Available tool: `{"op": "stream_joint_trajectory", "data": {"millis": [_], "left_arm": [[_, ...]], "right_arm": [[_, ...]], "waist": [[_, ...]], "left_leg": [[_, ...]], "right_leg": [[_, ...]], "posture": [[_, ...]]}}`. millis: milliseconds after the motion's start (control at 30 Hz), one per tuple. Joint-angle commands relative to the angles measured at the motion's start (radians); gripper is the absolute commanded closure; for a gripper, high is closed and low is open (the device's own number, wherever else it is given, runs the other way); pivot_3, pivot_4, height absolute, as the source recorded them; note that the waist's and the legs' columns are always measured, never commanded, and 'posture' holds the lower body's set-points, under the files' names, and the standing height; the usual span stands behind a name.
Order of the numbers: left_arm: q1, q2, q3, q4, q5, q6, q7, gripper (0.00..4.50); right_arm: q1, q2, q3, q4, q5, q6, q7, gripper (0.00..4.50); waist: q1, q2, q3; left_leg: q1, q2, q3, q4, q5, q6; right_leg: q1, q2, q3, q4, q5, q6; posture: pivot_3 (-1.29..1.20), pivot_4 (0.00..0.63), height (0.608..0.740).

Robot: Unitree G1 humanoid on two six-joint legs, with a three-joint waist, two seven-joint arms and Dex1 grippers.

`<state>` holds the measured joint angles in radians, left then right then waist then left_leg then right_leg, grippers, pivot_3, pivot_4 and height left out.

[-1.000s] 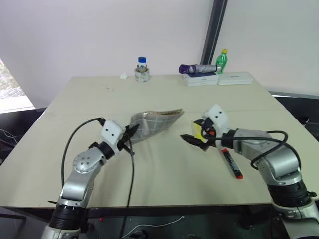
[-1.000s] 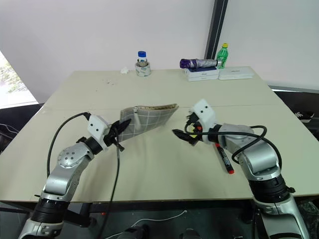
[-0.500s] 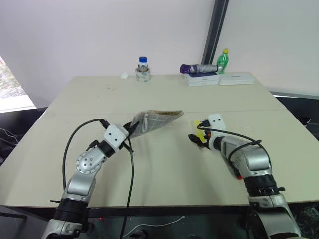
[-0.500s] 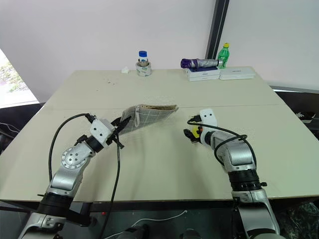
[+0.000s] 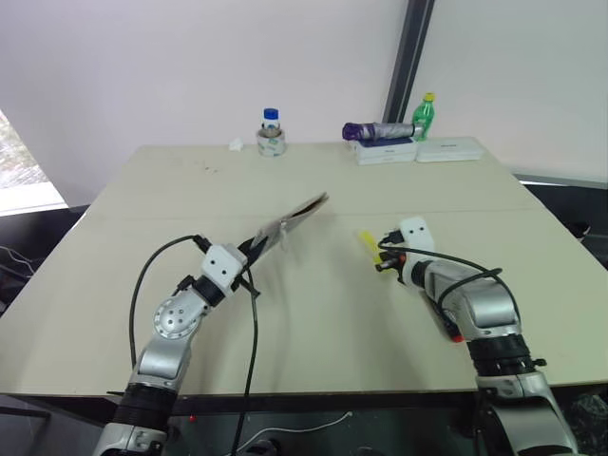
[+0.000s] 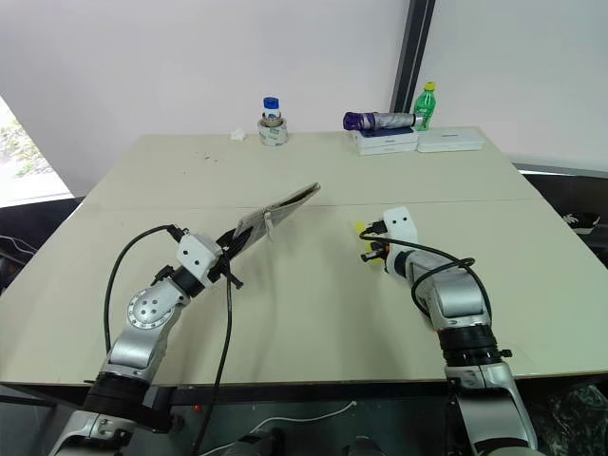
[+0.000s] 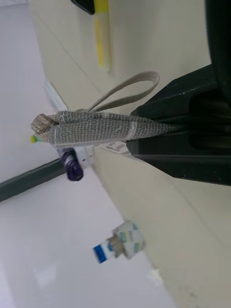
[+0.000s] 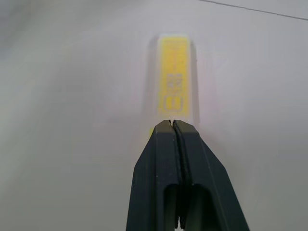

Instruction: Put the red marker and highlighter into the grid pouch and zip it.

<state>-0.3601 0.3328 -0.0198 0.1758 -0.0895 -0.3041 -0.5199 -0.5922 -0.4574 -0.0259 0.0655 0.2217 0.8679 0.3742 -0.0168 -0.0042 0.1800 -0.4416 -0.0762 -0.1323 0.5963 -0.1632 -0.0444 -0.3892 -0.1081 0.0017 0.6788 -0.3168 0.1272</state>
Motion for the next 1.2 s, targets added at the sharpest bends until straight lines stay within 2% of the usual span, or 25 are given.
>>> {"op": "stream_joint_trajectory", "data": {"millis": [33,133,167,233,367,800,900,967,1000,1200], "left_arm": [[-0.014,0.002,0.02,0.0,-0.029,-0.012,-0.011,4.5],[-0.015,0.001,0.018,0.0,-0.047,-0.004,-0.03,4.5],[-0.013,0.001,0.018,-0.002,-0.054,0.0,-0.04,4.5],[-0.009,0.004,0.015,-0.007,-0.063,0.007,-0.056,4.5],[0.013,0.014,0.001,-0.04,-0.105,0.033,-0.129,4.5],[0.076,0.051,0.02,-0.149,-0.182,0.107,-0.216,4.5],[0.08,0.054,0.02,-0.158,-0.184,0.101,-0.226,4.5],[0.079,0.057,0.016,-0.158,-0.178,0.093,-0.234,4.5],[0.077,0.059,0.012,-0.157,-0.172,0.088,-0.239,4.5],[0.054,0.065,-0.023,-0.114,-0.138,0.027,-0.288,4.5]], "right_arm": [[0.008,-0.039,-0.018,-0.077,0.014,0.009,0.036,4.45],[0.014,-0.045,-0.025,-0.091,0.02,0.002,0.054,4.45],[0.015,-0.047,-0.028,-0.097,0.024,-0.005,0.063,4.22],[0.018,-0.049,-0.03,-0.107,0.029,-0.007,0.078,3.62],[0.012,-0.026,-0.028,-0.087,0.01,-0.016,0.04,1.6],[-0.049,0.044,0.009,0.174,-0.046,-0.167,0.024,1.6],[-0.037,0.027,-0.006,0.138,-0.035,-0.154,0.044,2.37],[-0.022,-0.01,-0.016,0.083,-0.027,-0.137,0.073,3.4],[-0.012,-0.036,-0.02,0.05,-0.021,-0.127,0.097,3.62],[0.094,-0.274,-0.106,-0.201,0.09,-0.052,0.304,3.6]], "waist": [[0.0,0.0,0.0],[-0.003,0.0,0.0],[-0.004,0.0,0.0],[-0.003,0.0,0.0],[-0.002,0.0,0.0],[-0.003,0.0,0.0],[-0.003,0.0,0.0],[-0.002,0.0,0.0],[0.001,0.0,0.0],[0.005,0.0,0.0]], "left_leg": [[0.0,0.0,0.0,0.0,0.0,0.0],[0.0,0.0,0.0,0.0,0.0,0.0],[0.0,0.0,0.0,0.0,0.0,0.0],[0.0,0.0,0.0,0.0,0.0,0.0],[0.0,0.0,0.0,0.0,0.0,0.0],[0.0,0.0,0.0,0.0,0.0,0.0],[0.0,0.0,0.0,0.0,0.0,0.0],[0.0,0.0,0.0,0.0,0.0,0.0],[0.0,0.0,0.0,0.0,0.0,0.0],[0.0,0.0,0.0,0.0,0.0,0.0]], "right_leg": [[0.0,0.0,0.0,0.0,0.0,0.0],[0.0,0.0,0.0,0.0,0.0,0.0],[0.0,0.0,0.0,0.0,0.0,0.0],[0.0,0.0,0.0,0.0,0.0,0.0],[0.0,0.0,0.0,0.0,0.0,0.0],[0.0,0.0,0.0,0.0,0.0,0.0],[0.0,0.0,0.0,0.0,0.0,0.0],[0.0,0.0,0.0,0.0,0.0,0.0],[0.0,0.0,0.0,0.0,0.0,0.0],[0.0,-0.001,0.0,0.0,0.0,0.0]], "posture": [[0.0,0.15,0.736],[0.0,0.15,0.736],[0.0,0.15,0.736],[0.0,0.15,0.736],[0.0,0.15,0.736],[0.0,0.15,0.736],[0.0,0.15,0.736],[0.0,0.15,0.736],[0.0,0.15,0.736],[0.0,0.15,0.736]]}}
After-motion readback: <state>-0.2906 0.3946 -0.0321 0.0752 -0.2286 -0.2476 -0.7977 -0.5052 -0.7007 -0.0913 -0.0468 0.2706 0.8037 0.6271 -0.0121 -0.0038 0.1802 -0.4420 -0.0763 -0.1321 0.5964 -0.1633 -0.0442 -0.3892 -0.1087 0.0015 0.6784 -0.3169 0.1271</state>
